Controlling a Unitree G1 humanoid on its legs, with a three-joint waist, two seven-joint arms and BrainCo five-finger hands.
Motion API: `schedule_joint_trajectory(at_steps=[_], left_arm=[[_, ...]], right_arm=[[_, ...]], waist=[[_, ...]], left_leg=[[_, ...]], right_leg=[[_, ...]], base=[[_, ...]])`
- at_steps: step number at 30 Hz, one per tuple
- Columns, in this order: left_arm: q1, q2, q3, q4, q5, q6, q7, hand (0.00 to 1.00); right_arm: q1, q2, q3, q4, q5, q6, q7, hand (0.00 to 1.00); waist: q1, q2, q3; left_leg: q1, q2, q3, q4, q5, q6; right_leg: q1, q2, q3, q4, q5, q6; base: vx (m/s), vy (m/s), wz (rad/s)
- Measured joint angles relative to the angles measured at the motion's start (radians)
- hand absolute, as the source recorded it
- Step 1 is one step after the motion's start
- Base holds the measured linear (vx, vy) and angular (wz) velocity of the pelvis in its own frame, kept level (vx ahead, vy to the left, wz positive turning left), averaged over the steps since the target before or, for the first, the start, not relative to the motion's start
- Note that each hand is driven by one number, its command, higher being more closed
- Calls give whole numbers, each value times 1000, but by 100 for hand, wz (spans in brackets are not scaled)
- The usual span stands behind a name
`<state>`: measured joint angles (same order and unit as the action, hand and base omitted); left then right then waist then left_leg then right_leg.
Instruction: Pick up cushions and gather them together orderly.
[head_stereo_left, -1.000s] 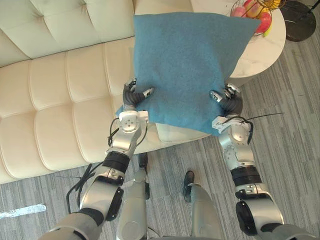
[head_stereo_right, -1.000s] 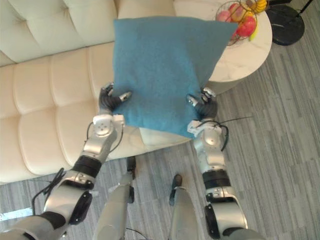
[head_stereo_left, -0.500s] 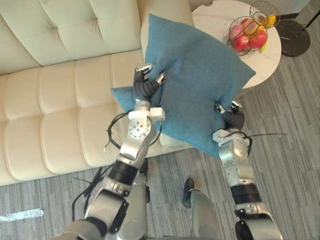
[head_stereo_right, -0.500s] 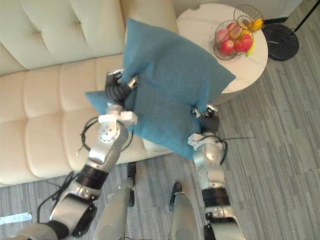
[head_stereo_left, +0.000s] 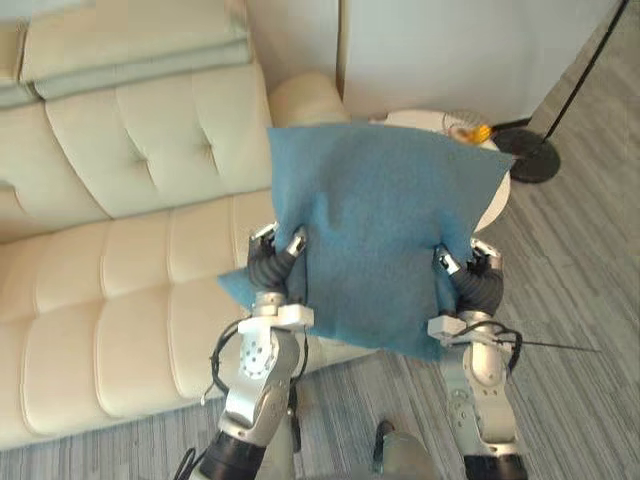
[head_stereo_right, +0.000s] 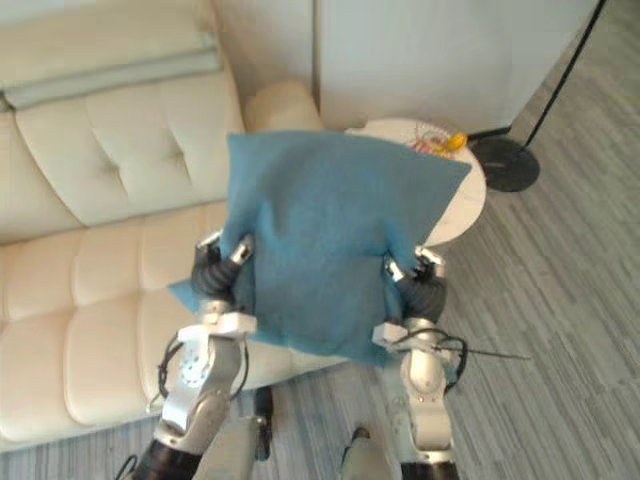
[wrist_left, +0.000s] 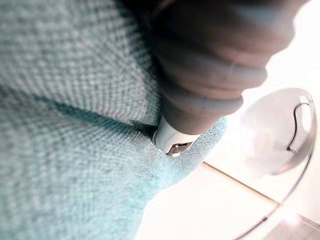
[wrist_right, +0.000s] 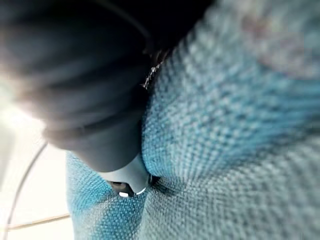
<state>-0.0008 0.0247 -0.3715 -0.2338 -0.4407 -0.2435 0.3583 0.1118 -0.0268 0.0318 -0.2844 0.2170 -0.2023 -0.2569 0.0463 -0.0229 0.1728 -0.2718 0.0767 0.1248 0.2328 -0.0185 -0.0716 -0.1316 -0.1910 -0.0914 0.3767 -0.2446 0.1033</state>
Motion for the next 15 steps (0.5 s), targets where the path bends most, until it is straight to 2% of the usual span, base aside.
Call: schedule_joint_trajectory(at_steps=[7,13,15], left_arm=[[59,2,-45,-1,-27,-14,-12,100],[66,3,-87,-2,-33,-14,-12,100],[66,5,-105,-13,-36,-14,-12,100]], right_arm=[[77,-9,0,-25,-60,-14,-13,100],[120,-17,-1,-23,-59,-15,-40,100],[118,-24,-7,-21,-59,-15,-62,100]], waist=[[-1,4,-49],[2,41,-78],[8,49,-84]], left_leg=[[47,-12,-38,-11,-1,-1],[37,-35,-150,-61,78,-18],[-4,-37,-227,-55,108,-37]], right_leg=[[70,1,-5,-10,-20,3],[92,19,-78,20,-56,-22],[65,34,-129,82,-91,-46]], base=[[-29,-21,14],[-99,-75,60],[-156,-142,79]])
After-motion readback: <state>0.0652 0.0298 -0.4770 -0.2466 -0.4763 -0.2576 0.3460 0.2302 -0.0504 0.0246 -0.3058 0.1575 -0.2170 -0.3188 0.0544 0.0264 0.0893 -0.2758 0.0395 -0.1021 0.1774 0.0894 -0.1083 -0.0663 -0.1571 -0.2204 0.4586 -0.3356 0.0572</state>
